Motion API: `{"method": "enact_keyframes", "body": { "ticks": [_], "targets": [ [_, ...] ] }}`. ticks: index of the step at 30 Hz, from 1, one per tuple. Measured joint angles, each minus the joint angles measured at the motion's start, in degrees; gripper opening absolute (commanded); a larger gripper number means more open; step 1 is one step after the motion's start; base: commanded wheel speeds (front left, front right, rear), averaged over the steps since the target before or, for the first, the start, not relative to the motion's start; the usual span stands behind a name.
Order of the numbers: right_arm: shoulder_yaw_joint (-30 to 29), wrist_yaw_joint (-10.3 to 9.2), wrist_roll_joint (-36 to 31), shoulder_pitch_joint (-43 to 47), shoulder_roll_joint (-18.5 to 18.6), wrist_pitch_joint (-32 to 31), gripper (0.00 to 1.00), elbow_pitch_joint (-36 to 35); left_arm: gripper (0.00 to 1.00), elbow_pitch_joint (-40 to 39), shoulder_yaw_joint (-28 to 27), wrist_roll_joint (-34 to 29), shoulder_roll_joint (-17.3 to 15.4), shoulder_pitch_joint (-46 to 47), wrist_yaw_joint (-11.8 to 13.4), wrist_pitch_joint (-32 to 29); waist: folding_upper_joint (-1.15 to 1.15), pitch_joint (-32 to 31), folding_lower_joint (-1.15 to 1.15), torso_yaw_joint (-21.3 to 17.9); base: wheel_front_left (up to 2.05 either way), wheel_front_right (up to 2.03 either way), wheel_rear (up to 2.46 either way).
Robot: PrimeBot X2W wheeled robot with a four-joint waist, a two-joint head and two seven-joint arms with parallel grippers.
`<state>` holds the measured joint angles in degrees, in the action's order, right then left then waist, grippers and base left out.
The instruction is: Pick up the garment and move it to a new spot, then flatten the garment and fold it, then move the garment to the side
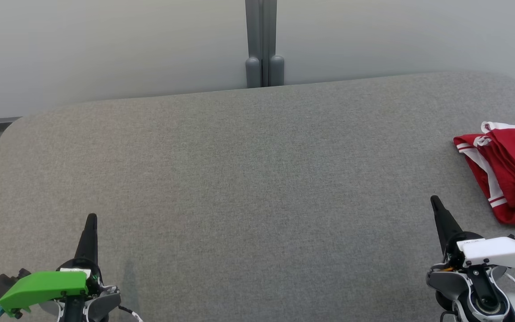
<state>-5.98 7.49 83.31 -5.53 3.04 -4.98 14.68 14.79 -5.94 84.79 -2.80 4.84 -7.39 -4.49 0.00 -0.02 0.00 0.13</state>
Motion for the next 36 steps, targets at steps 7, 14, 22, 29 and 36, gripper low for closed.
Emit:
{"method": "enact_keyframes", "body": {
  "ticks": [7,14,22,29,36],
  "targets": [
    [-0.2,0.0,3.1,-0.1,0.0,-0.5,0.0,-0.2,0.0,-0.3,-0.2,2.5,0.0,0.5,0.0,-0.7,0.0,0.1,0.0,0.0,0.0,0.0,0.0],
    [-0.4,0.0,6.0,-0.2,-0.1,-1.0,0.0,-0.3,0.0,-0.5,-0.4,5.0,0.0,0.7,0.0,-1.5,0.0,0.1,0.0,-0.1,0.0,0.0,0.0],
    [-0.5,0.0,8.9,-0.5,-0.2,-1.5,0.0,-0.5,0.0,-0.7,-0.5,7.5,0.0,1.0,0.0,-2.0,0.0,0.2,0.0,-0.1,0.0,0.0,0.0],
    [-0.5,0.0,8.9,-0.5,-0.2,-1.5,0.0,-0.5,0.0,-0.8,-0.5,7.5,0.0,1.1,0.0,-2.0,0.0,0.2,0.0,-0.1,0.0,0.0,0.0],
    [-0.5,0.0,8.9,-0.5,-0.2,-1.5,0.0,-0.5,0.0,-0.8,-0.5,7.5,0.0,1.1,0.0,-2.1,0.0,0.2,0.0,-0.1,0.0,0.0,0.0]
  ]
}}
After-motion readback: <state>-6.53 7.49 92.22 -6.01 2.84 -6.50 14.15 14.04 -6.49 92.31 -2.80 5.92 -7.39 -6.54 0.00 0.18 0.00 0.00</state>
